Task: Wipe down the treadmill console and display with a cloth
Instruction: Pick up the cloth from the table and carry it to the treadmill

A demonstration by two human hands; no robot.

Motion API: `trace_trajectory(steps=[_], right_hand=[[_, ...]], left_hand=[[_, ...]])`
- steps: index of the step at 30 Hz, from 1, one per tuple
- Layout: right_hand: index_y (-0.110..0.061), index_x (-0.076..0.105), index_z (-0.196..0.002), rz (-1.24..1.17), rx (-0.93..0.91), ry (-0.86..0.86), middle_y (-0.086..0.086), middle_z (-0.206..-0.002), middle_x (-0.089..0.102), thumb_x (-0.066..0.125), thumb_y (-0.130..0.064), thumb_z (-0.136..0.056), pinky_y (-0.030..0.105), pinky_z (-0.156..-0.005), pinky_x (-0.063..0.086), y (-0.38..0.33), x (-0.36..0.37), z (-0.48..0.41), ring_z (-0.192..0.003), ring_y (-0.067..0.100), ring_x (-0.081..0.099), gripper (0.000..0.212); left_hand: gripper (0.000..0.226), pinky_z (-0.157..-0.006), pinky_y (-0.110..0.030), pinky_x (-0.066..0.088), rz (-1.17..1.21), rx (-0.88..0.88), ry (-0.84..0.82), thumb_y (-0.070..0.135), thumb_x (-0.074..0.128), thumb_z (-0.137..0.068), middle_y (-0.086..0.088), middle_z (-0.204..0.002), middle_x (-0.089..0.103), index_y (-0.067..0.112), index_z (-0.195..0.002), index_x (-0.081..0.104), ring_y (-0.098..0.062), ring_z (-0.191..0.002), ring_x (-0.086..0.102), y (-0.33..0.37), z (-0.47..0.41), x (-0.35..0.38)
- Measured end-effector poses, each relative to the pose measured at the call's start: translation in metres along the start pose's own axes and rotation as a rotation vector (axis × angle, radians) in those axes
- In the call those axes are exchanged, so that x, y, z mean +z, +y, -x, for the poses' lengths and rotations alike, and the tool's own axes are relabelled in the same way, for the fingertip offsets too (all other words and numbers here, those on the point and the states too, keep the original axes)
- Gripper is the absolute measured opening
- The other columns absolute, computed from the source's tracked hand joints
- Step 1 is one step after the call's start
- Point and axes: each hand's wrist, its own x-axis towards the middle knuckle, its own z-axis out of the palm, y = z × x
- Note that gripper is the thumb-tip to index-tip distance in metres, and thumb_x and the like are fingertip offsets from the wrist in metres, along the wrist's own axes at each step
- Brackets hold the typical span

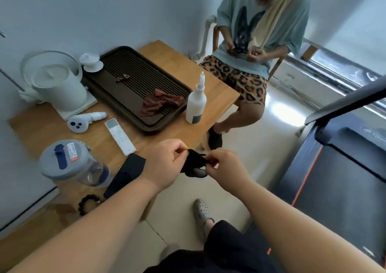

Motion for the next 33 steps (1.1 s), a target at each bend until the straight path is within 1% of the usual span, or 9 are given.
trace_trajectory(steps=[3, 7, 10, 13, 16, 22, 25, 28, 33], right_hand=[[-0.021, 0.070, -0.085, -0.109, 0.175, 0.053, -0.009, -0.081, 0.064, 0.074, -0.012, -0.081, 0.038, -0.076, 0.052, 0.011, -0.006, 0.054, -0.079, 0.017, 0.059, 0.011], [-0.028, 0.067, -0.082, -0.210, 0.357, 0.148, -0.010, -0.083, 0.070, 0.072, -0.014, -0.082, 0.029, -0.079, 0.051, 0.040, -0.031, 0.116, -0.082, 0.009, 0.063, 0.015], [-0.041, 0.061, -0.074, -0.237, 0.452, 0.241, -0.013, -0.074, 0.068, 0.071, -0.015, -0.082, 0.025, -0.073, 0.050, 0.068, -0.050, 0.163, -0.075, 0.004, 0.063, 0.029], [-0.033, 0.071, -0.082, -0.245, 0.542, 0.321, -0.009, -0.078, 0.070, 0.069, -0.016, -0.088, 0.025, -0.073, 0.050, 0.099, -0.066, 0.209, -0.076, 0.006, 0.064, 0.018], [-0.023, 0.074, -0.091, -0.247, 0.604, 0.360, -0.011, -0.083, 0.070, 0.067, -0.014, -0.093, 0.023, -0.075, 0.050, 0.132, -0.085, 0.250, -0.079, 0.008, 0.063, 0.011], [-0.032, 0.073, -0.091, -0.295, 0.706, 0.534, -0.018, -0.085, 0.068, 0.069, -0.013, -0.092, 0.007, -0.073, 0.041, 0.217, -0.116, 0.331, -0.085, -0.002, 0.063, 0.019], [-0.032, 0.075, -0.091, -0.338, 0.711, 0.567, -0.019, -0.085, 0.067, 0.070, -0.012, -0.091, 0.008, -0.075, 0.042, 0.276, -0.144, 0.370, -0.085, -0.003, 0.064, 0.021], [-0.041, 0.071, -0.087, -0.379, 0.683, 0.570, -0.016, -0.088, 0.070, 0.070, -0.012, -0.091, 0.015, -0.078, 0.047, 0.335, -0.186, 0.412, -0.087, 0.003, 0.066, 0.029], [-0.032, 0.074, -0.086, -0.458, 0.683, 0.494, -0.014, -0.079, 0.073, 0.070, -0.010, -0.091, 0.031, -0.080, 0.055, 0.394, -0.285, 0.485, -0.080, 0.009, 0.068, 0.023]], left_hand=[[0.012, -0.066, -0.038, 0.051, 0.019, 0.101, -0.136, 0.027, 0.060, -0.091, 0.010, -0.076, 0.062, 0.026, -0.080, 0.062, -0.010, -0.076, 0.060, 0.035, 0.010, 0.007], [0.012, -0.064, -0.017, 0.047, 0.076, 0.152, -0.281, 0.021, 0.062, -0.095, 0.008, -0.074, 0.063, 0.024, -0.083, 0.062, -0.006, -0.079, 0.060, 0.085, 0.014, 0.031], [0.013, -0.066, -0.027, 0.054, 0.114, 0.147, -0.387, 0.024, 0.061, -0.098, 0.004, -0.076, 0.064, 0.025, -0.085, 0.060, -0.010, -0.075, 0.061, 0.108, 0.013, 0.071], [0.014, -0.072, -0.043, 0.053, 0.125, 0.126, -0.482, 0.024, 0.062, -0.098, 0.001, -0.076, 0.064, 0.023, -0.084, 0.059, -0.017, -0.076, 0.062, 0.133, 0.015, 0.119], [0.019, -0.069, -0.035, 0.048, 0.124, 0.115, -0.562, 0.016, 0.064, -0.096, -0.003, -0.075, 0.065, 0.022, -0.078, 0.059, -0.017, -0.072, 0.059, 0.165, 0.023, 0.171], [0.017, -0.055, -0.013, 0.042, 0.055, 0.059, -0.698, 0.021, 0.061, -0.098, -0.002, -0.072, 0.065, 0.016, -0.081, 0.064, -0.013, -0.065, 0.056, 0.234, 0.059, 0.281], [0.021, -0.064, -0.033, 0.051, 0.047, 0.012, -0.731, 0.021, 0.062, -0.096, 0.003, -0.067, 0.064, 0.022, -0.075, 0.063, -0.016, -0.067, 0.060, 0.268, 0.083, 0.346], [0.026, -0.065, -0.035, 0.049, 0.018, -0.046, -0.741, 0.016, 0.064, -0.095, 0.009, -0.061, 0.062, 0.023, -0.070, 0.061, -0.010, -0.062, 0.056, 0.318, 0.100, 0.400], [0.022, -0.075, -0.044, 0.053, 0.003, -0.128, -0.689, 0.016, 0.061, -0.097, -0.011, -0.075, 0.068, 0.020, -0.075, 0.062, -0.022, -0.072, 0.061, 0.439, 0.115, 0.444]])
